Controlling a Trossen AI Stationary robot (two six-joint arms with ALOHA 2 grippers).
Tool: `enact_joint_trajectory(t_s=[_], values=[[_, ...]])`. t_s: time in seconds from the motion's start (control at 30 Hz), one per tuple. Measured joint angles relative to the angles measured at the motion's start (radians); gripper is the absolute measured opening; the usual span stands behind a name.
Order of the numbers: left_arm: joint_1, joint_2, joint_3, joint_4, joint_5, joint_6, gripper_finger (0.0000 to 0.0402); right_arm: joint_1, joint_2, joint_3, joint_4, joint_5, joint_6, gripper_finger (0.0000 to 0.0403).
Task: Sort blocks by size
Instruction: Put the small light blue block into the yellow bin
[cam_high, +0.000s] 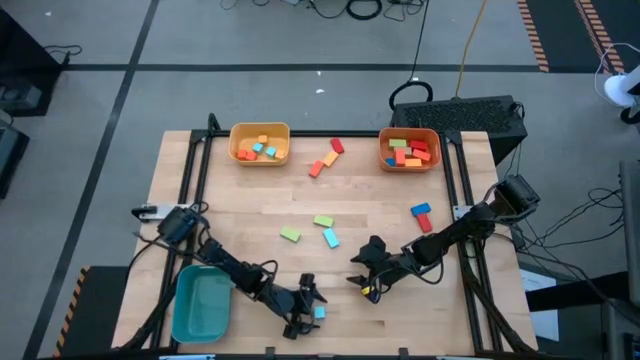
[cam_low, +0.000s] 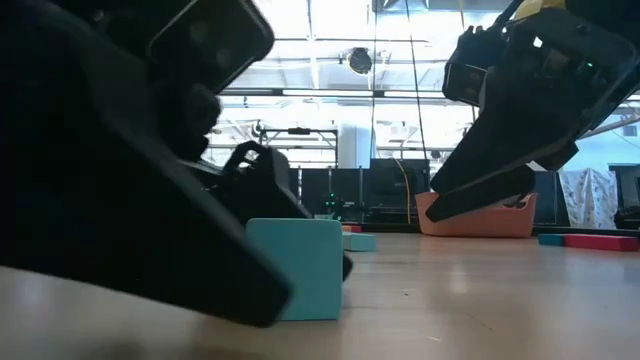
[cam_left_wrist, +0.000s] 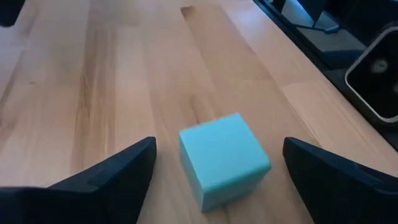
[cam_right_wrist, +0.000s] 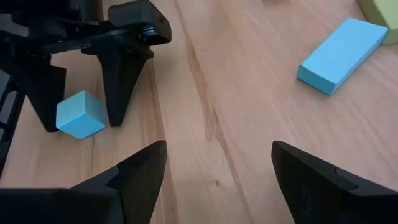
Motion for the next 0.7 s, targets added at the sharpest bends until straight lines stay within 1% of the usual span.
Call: enact_joint_trajectory(t_s=[0.07,0.13,0.3,0.37,0.43,0.53,0.57,0.7], values=[[0.0,0.004,0.006,-0.013,0.0,-0.006,0.0332,0.0,0.0,0.0,0.001,0.0,0.0,0.0276],[0.001,0.004,0.011,-0.026,-0.001,-0.021,0.0306,0.0,0.0,0.0,0.001,0.0,0.0,0.0276],[0.01,0.003,0.011,-0.048,-0.009,-0.055,0.0213,0.0,0.0,0.0,0.001,0.001,0.0,0.0276],[0.017,-0.013,0.011,-0.081,-0.009,-0.069,0.0172,0.0,0.0,0.0,0.0,0.001,0.0,0.0276],[0.031,-0.037,0.01,-0.118,-0.004,-0.107,0.014,0.0,0.0,0.0,0.0,0.001,0.0,0.0276],[0.061,-0.114,0.008,-0.227,0.0,-0.135,0.0139,0.0,0.0,0.0,-0.001,0.001,0.0,0.0276],[0.074,-0.147,0.009,-0.267,-0.014,-0.138,0.0139,0.0,0.0,0.0,-0.003,0.001,0.0,0.0276],[0.125,-0.28,0.009,-0.496,-0.112,-0.139,0.0139,0.0,0.0,0.0,-0.006,0.001,-0.004,0.0276]])
